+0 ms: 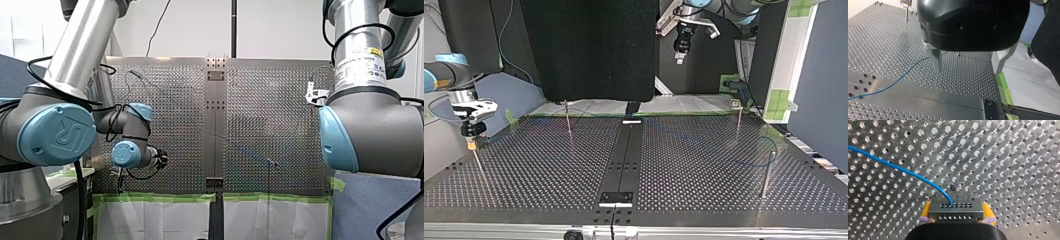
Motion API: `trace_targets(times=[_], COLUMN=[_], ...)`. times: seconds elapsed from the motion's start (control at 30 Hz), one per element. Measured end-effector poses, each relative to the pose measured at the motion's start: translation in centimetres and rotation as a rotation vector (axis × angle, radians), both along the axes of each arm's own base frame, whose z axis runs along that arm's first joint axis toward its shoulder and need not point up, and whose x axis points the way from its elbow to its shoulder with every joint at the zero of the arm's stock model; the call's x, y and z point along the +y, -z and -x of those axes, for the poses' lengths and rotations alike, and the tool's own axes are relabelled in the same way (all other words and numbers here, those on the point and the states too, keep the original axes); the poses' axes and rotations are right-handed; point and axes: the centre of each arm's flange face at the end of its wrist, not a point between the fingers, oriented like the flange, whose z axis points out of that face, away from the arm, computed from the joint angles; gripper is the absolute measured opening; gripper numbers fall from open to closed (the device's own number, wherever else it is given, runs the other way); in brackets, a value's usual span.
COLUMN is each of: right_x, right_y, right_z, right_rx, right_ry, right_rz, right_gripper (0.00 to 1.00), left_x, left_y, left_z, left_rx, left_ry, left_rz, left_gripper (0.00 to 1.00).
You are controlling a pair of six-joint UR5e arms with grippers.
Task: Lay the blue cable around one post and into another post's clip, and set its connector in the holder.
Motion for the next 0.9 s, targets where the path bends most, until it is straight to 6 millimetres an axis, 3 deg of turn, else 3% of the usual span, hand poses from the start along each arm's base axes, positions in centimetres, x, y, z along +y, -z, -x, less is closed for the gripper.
trace_targets(times=[0.07, 0.1, 0.17, 0.9], right_x=[-0.01, -0.01, -0.01, -0.01], right_y=[0.03, 0.03, 0.0, 0.3], right_z=[-0.02, -0.02, -0.02, 0.0], right_rx=[0.0, 0.0, -0.001, -0.005], right_ry=[0.0, 0.0, 0.001, 0.013], right_rz=[0.0, 0.0, -0.001, -0.012], right_gripper=[0.56, 0.56, 0.97, 1.0], left_x=[0.0, 0.0, 0.0, 0.0], left_y=[0.0, 0.0, 0.01, 0.02], left_z=[0.0, 0.0, 0.01, 0.04], left_rx=[0.0, 0.0, 0.001, 0.002], left_ry=[0.0, 0.0, 0.0, 0.002], left_rz=[0.0, 0.0, 0.0, 0.0], left_gripper=[1.0, 1.0, 1.0, 1.0])
